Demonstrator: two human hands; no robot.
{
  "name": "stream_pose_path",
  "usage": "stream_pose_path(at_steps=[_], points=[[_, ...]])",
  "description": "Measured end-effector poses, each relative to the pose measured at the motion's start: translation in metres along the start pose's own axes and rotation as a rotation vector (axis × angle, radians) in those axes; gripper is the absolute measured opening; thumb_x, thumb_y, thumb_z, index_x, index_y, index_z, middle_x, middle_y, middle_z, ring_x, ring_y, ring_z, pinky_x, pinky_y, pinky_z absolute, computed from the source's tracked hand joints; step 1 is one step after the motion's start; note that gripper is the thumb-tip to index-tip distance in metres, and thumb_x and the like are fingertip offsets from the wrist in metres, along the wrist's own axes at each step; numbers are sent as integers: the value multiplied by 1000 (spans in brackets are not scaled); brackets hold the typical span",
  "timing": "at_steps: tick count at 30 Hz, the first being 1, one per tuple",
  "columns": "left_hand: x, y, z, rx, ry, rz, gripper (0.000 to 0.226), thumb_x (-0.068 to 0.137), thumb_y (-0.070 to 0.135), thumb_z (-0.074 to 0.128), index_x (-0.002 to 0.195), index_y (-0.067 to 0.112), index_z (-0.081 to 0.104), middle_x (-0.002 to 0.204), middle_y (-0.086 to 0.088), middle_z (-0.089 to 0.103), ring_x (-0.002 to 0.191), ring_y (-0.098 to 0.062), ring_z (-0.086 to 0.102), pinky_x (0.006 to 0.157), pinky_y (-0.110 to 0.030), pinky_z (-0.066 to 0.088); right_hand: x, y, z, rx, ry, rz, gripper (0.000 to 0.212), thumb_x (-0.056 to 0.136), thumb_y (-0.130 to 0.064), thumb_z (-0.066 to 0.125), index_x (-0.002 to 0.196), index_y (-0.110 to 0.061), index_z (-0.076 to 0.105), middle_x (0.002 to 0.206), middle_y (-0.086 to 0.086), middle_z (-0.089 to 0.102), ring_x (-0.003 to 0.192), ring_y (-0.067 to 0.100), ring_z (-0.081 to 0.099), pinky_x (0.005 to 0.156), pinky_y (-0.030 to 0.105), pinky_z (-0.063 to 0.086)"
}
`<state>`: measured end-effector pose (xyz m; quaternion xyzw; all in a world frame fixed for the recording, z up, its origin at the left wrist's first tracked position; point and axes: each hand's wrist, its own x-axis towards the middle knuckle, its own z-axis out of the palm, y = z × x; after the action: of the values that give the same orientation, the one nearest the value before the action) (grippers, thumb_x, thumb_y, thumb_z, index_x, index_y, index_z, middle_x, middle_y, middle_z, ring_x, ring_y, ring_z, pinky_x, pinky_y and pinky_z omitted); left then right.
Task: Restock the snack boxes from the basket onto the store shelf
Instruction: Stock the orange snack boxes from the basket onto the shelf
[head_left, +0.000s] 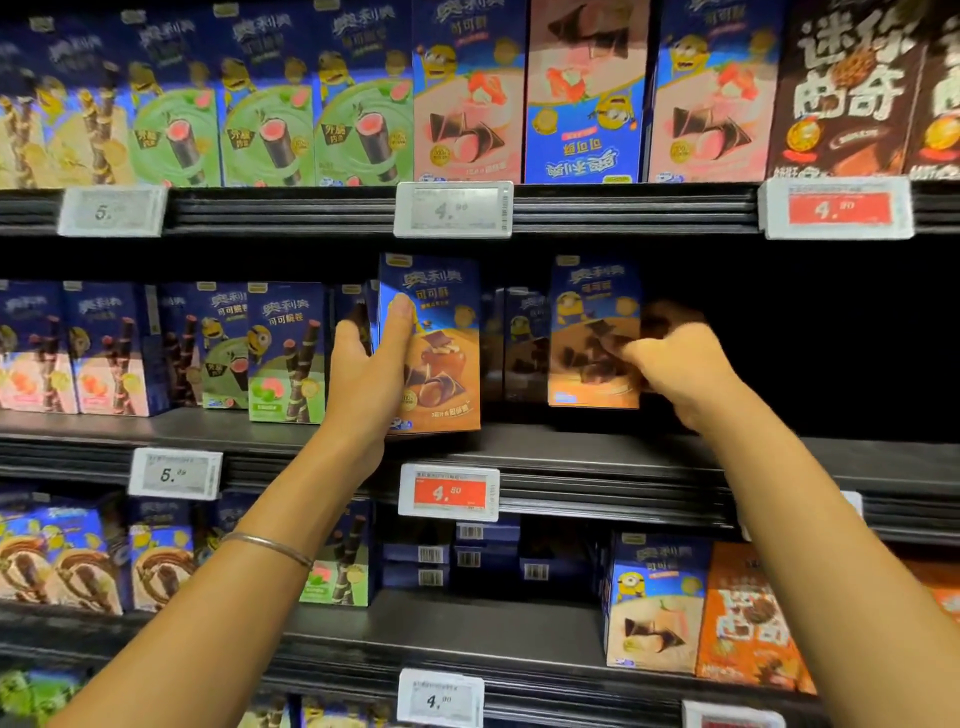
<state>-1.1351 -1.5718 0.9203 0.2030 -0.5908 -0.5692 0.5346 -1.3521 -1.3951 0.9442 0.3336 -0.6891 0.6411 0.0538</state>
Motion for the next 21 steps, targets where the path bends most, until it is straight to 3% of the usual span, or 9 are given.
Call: stream_pose_path(at_steps=[4,7,10,14,21], points=[[-1,1,3,12,2,-14,51,92,68,62,112,23,51,96,0,78,80,-14,79,57,-30,62,35,34,-7,-191,130,26,29,79,-15,84,101,-21,65,109,15,72,98,35,70,88,49,60],[-2,2,8,5,-6,-36,62,92,68,61,127,19,49,104,-3,78,85,-16,80,61,-34,64,56,48,-1,-347,108,16,51,79,-26,86,120,-6,65,122,21,68,112,38,66,97,49,55],[-3,2,13,-15,-15,-45,67,93,68,61,135,17,47,111,-6,77,86,-16,80,64,-36,65,74,56,9,-434,127,35,65,82,-40,82,134,-9,59,135,18,61,125,39,58,104,45,50],[-4,3,16,-17,-28,-58,67,93,68,60,136,18,47,114,-6,75,86,-16,80,64,-35,65,87,64,16,-542,135,87,73,84,-47,77,143,-16,50,146,15,54,131,38,54,102,41,47],[-8,4,20,0,-42,-74,61,95,66,58,132,18,45,115,-7,75,90,-18,80,79,-45,66,90,69,22,-572,191,122,58,83,-48,76,131,-19,62,132,14,66,117,38,64,88,40,51]])
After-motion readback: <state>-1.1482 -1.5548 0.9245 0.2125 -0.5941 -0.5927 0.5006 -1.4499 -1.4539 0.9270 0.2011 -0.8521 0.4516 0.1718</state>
